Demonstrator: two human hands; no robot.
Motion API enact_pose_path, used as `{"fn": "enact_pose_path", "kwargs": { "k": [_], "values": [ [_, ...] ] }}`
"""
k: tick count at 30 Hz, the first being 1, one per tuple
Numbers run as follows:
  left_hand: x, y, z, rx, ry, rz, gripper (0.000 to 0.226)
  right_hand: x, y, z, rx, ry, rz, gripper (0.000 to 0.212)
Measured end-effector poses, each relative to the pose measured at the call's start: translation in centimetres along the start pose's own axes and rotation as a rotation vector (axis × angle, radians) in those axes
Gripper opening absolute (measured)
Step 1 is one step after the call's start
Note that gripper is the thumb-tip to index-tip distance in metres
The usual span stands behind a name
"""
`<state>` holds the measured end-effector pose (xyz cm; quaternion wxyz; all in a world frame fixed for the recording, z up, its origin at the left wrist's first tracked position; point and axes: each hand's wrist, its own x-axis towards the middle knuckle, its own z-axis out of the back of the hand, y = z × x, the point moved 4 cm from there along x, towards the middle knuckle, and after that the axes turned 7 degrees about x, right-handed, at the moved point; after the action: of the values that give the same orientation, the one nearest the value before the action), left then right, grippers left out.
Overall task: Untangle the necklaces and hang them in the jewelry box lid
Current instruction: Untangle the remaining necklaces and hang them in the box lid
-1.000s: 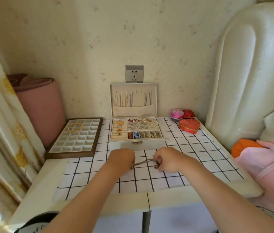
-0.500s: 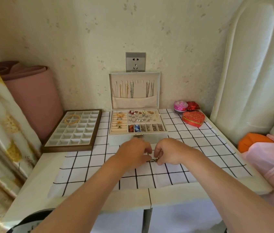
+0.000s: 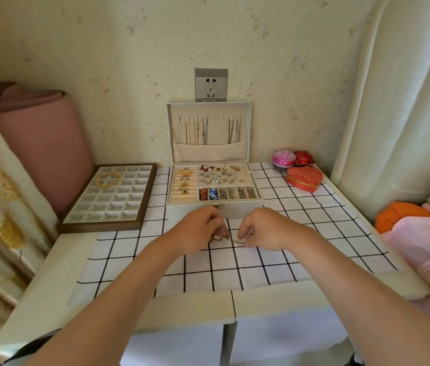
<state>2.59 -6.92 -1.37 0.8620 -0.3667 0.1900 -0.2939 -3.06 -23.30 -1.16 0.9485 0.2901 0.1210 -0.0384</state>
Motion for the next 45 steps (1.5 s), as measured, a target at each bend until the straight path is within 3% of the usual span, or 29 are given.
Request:
{"fn": "enact_pose_path", "kwargs": {
  "k": [3,7,10,13,17,19,21,23,27,30,34,37,41,45],
  "values": [
    [-0.8,-0.1,0.2,-0.322,-0.006,0.078,0.015,0.0,0.4,-0.3,0.029,-0.006,0.021,0.019],
    [-1.3,0.0,0.6,-0.322,0.007,0.084,0.017,0.3,1.2,-1.1,0.107,-0.006,0.063,0.034],
    [-1.5,-0.2,0.9,-0.403,0.036,0.09,0.018,0.8,2.2,-1.4,0.229,-0.027,0.124,0.008],
    [-1.5,-0.4,1.6,-0.381,0.017,0.073,0.016,1.4,2.7,-1.2,0.376,-0.073,0.119,0.007],
    [-1.7,-0.5,2.2,-0.439,0.062,0.023,0.015,1.7,3.3,-1.9,0.448,-0.021,0.151,0.042],
    [-1.8,-0.8,2.4,-0.444,0.087,-0.007,0.014,1.9,3.7,-2.5,0.364,0.027,0.172,0.033],
    [-1.7,-0.5,2.9,-0.366,0.051,0.014,0.014,2.2,3.7,-2.4,0.289,0.007,0.156,0.02],
    [-1.4,0.4,3.8,-0.118,-0.041,0.026,0.012,2.5,3.5,-2.2,0.324,-0.004,0.127,0.012],
    [-1.7,2.0,5.2,0.285,-0.09,0.032,0.002,2.5,3.5,-1.2,0.371,-0.043,0.109,0.012],
    [-1.8,2.5,5.8,0.349,-0.075,0.068,0.01,2.6,3.6,-0.8,0.337,-0.018,0.1,0.014],
    [-1.8,2.5,6.0,0.24,-0.109,0.095,0.023,2.5,4.0,-0.3,0.355,-0.009,0.102,0.021],
    [-1.9,2.4,6.0,-0.058,-0.15,0.145,0.028,2.3,4.1,0.4,0.322,-0.038,0.109,0.029],
    [-1.8,2.1,6.2,-0.398,-0.164,0.201,0.038,2.0,4.2,1.0,0.493,-0.11,0.137,0.013],
    [-2.1,1.4,5.8,-0.596,-0.157,0.098,0.02,1.2,5.2,1.2,0.566,-0.093,0.175,0.015]
  ]
}}
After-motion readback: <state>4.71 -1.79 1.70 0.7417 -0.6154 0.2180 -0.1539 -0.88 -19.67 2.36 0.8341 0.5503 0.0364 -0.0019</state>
